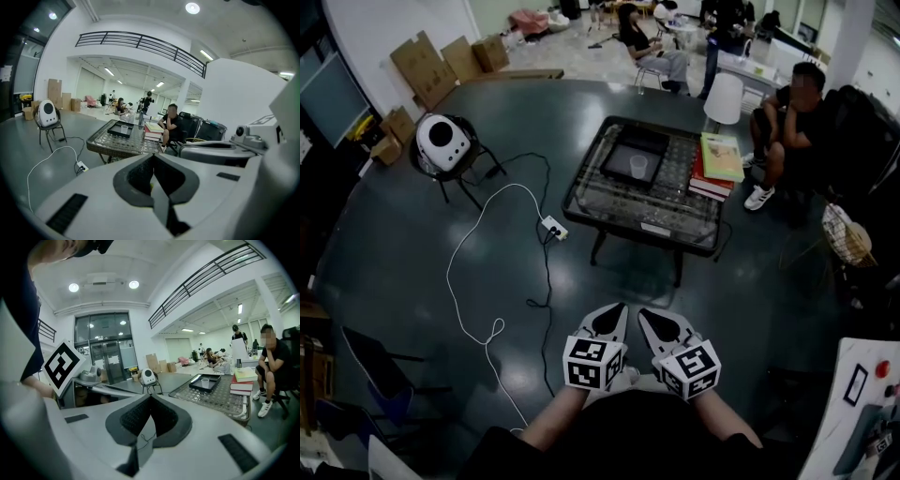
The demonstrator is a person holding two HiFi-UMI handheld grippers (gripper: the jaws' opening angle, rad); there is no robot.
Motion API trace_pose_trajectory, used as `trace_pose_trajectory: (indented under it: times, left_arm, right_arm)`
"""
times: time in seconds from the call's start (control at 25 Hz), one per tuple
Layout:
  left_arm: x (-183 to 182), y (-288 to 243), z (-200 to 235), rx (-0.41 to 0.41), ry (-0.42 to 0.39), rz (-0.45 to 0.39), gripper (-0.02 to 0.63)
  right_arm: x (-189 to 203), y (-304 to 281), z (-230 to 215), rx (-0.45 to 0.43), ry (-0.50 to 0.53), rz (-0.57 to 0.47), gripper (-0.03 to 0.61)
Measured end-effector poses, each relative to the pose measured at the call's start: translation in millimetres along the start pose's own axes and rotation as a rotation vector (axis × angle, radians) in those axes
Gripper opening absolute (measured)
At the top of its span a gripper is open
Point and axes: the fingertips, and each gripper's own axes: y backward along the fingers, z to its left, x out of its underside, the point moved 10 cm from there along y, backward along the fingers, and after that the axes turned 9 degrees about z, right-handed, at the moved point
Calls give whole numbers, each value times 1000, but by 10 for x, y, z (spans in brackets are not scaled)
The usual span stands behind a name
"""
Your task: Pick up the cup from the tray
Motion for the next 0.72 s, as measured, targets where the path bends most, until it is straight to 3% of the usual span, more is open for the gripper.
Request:
trace_pose_trajectory:
  times: [0.28,0.72]
  left_arm:
    - [13,-39,32,1,18,29,12]
    - [-309,-464,360,29,14,32,12]
  right_arm:
    - [26,-51,-25,-23,-21,28,12]
    - [-155,-400,-379,10,-31,43,12]
